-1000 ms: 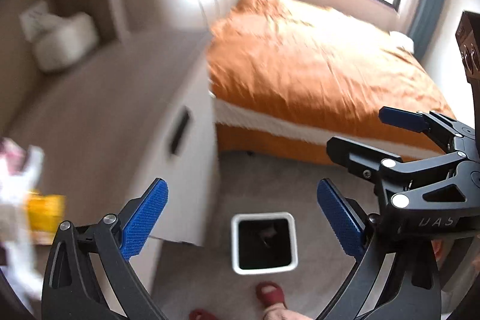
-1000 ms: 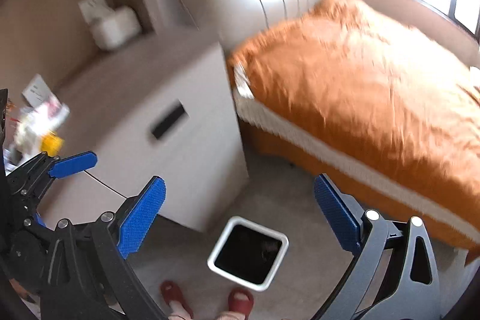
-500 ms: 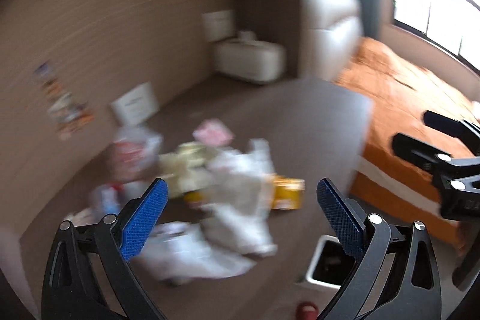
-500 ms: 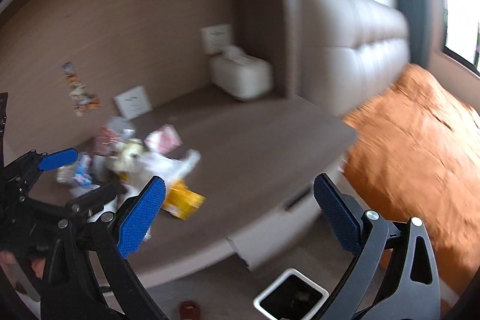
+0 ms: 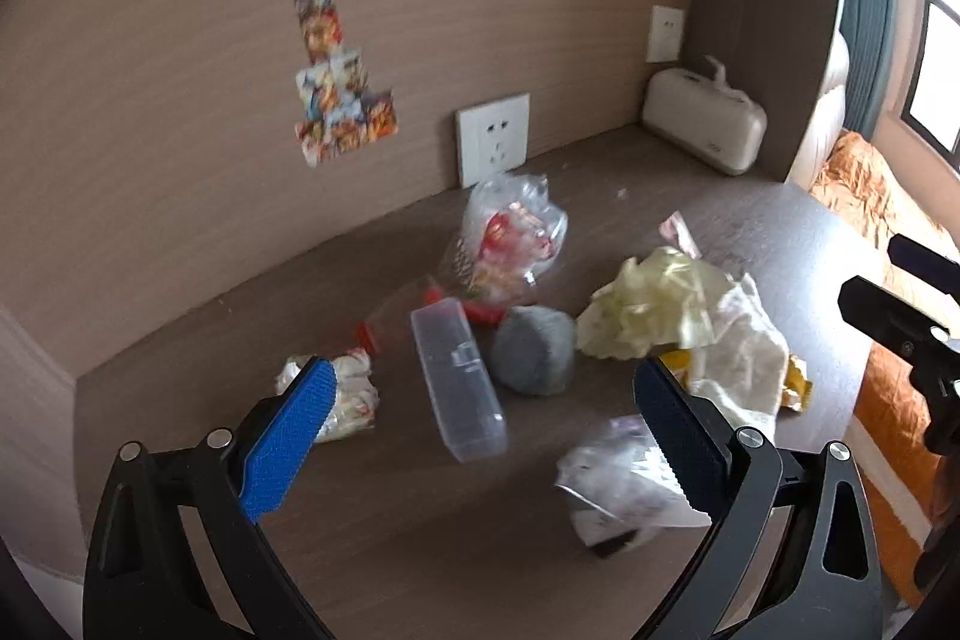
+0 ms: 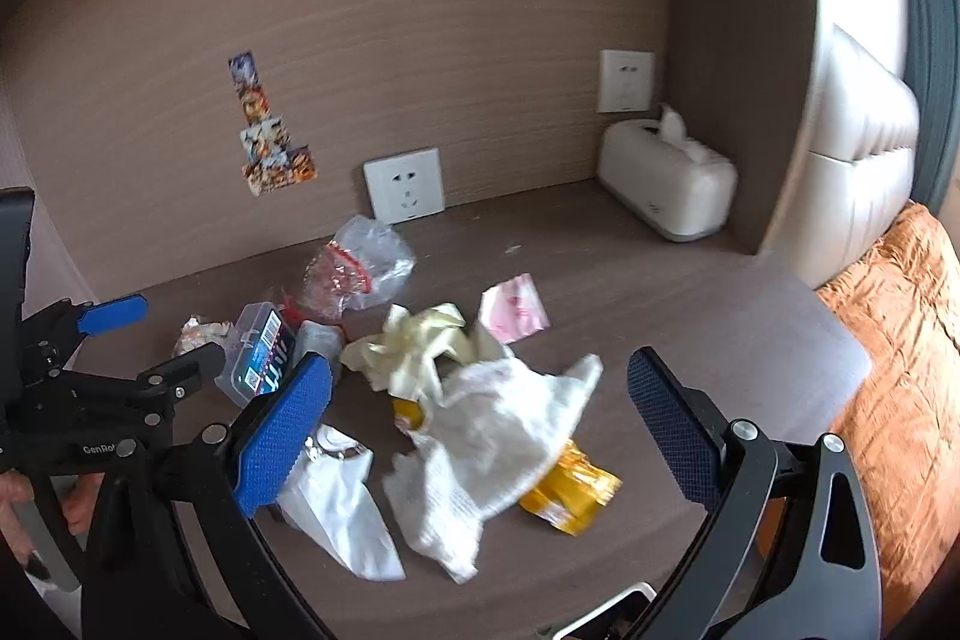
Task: Collect trash
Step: 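Grasp the clear plastic box with the left tool while the right tool grasps yellow tissue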
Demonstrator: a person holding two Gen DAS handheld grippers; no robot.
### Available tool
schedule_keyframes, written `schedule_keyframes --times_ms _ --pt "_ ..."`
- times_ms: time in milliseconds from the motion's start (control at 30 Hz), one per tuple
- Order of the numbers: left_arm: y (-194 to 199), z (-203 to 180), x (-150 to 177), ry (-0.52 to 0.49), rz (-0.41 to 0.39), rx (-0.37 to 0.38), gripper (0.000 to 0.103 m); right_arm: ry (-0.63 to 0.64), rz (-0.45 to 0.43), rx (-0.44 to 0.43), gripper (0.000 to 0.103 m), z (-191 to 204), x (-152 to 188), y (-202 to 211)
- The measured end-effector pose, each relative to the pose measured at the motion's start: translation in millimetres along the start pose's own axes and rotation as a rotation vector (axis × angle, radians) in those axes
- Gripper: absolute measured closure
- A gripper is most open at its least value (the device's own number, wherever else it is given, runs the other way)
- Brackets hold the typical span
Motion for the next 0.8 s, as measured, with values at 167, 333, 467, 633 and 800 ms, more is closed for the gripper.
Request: schedule_keyframes --times_ms 167,333,467,633,800 --pt "-33 15 4 0.041 0.063 0.058 0.006 -0.003 0.055 0.012 0.005 16 1 -35" --pt "-65 15 7 0.028 0.124 0.095 0.013 0.035 0.094 0.047 0.014 32 0 -69" --pt "-90 17 14 0.031 0.199 0.131 0.03 0.034 0.152 0.06 0.027 38 1 -99" --pt "-107 17 25 0.022 0.256 0.157 0.06 0.04 0.213 0.067 0.06 42 7 -123" --pt "-103 20 25 0.03 0.227 0.155 0.073 0.011 0.219 0.046 0.079 44 11 -126"
Point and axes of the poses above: each gripper's, at about its wrist camera, not at the fingertips, and y roughly against the way its jaws point, z to its left, x to its underside, the point moved 2 cm from there along -y, roughly the way its jaws point, and after that the axes turned 3 degrees about -y, right-handed, at the moved point
